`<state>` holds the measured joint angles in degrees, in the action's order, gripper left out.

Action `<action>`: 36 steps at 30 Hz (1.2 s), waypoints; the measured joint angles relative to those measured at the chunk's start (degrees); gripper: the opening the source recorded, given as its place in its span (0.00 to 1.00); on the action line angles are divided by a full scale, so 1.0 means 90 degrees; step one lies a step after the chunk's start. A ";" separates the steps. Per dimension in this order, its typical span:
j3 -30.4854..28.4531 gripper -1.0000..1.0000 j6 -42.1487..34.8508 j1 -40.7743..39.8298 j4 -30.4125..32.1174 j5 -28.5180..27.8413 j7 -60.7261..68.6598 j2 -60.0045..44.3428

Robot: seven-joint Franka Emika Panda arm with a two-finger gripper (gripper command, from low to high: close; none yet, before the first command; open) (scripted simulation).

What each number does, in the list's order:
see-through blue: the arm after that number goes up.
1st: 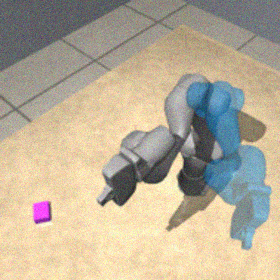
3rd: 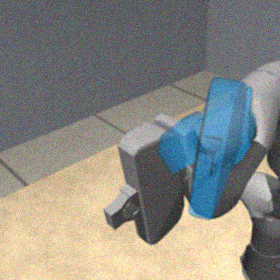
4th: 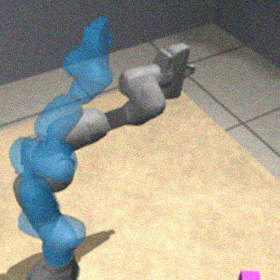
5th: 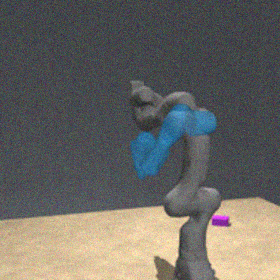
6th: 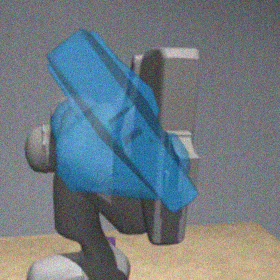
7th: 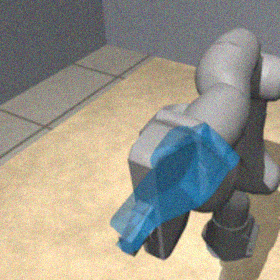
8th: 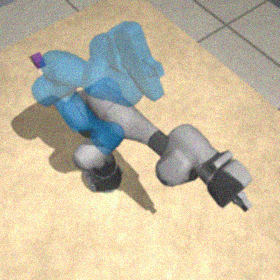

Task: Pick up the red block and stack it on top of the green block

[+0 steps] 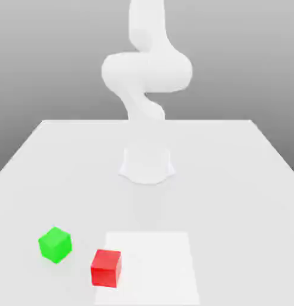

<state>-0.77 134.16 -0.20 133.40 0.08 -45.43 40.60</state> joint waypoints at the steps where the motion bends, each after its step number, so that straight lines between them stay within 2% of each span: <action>1: -0.0034 0.50 0.0111 -0.0014 0.0077 0.0005 0.0019 -0.0251; 22: -0.0618 0.50 0.2323 -0.0393 0.1585 0.0222 0.0496 -0.5117; 28: -0.0384 0.50 0.3395 -0.0591 0.1492 0.0531 0.0741 -0.6506; 29: -0.0350 0.00 0.3496 -0.0619 0.1474 0.0558 0.0762 -0.6627; 36: -0.0349 0.00 0.3474 -0.0621 0.1478 0.0537 0.0745 -0.6602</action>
<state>-3.91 165.43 -5.79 146.71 4.92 -38.73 -18.82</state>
